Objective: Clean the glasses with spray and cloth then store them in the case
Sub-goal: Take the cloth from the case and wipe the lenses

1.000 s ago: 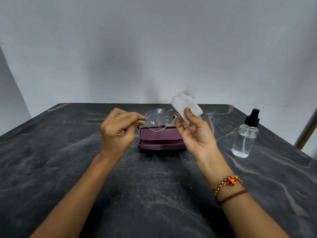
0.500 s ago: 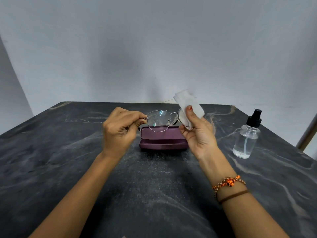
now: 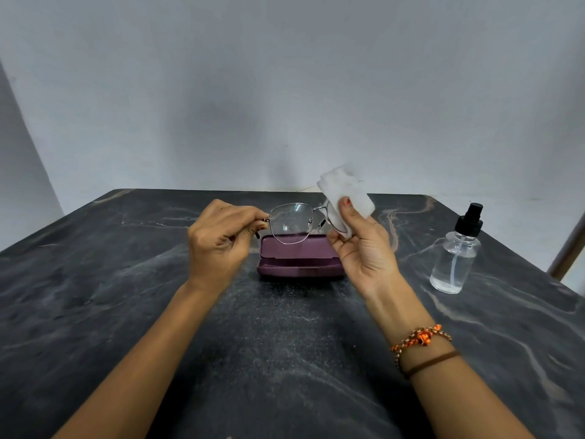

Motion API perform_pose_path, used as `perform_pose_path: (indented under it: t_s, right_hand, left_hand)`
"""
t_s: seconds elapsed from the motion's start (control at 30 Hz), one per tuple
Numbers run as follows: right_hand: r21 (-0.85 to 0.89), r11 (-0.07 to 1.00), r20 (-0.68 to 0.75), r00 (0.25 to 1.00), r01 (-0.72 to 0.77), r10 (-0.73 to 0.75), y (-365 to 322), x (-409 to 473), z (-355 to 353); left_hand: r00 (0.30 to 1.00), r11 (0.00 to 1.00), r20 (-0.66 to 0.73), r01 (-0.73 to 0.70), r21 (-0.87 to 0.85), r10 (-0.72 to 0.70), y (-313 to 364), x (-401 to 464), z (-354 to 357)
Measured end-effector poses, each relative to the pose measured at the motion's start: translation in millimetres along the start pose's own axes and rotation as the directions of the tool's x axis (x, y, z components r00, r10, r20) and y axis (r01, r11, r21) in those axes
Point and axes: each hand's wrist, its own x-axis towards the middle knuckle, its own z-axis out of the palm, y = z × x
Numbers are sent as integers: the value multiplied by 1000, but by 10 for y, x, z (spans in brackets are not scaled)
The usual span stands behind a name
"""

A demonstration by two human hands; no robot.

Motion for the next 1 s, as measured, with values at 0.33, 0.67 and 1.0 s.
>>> perform_pose_path:
  t_s: [0.33, 0.67, 1.0]
  right_hand:
    - [229, 973, -1, 1000, -27, 28, -2, -30, 44]
    - [188, 982, -97, 995, -2, 20, 10, -40, 55]
    - [-187, 966, -169, 975, -177, 146, -84, 14, -47]
  left_hand:
    - [1000, 1000, -4, 10, -10, -10, -10, 11, 6]
    - [999, 1000, 45, -27, -7, 28, -1, -11, 16]
    - [999, 1000, 43, -23, -17, 24, -8, 18, -15]
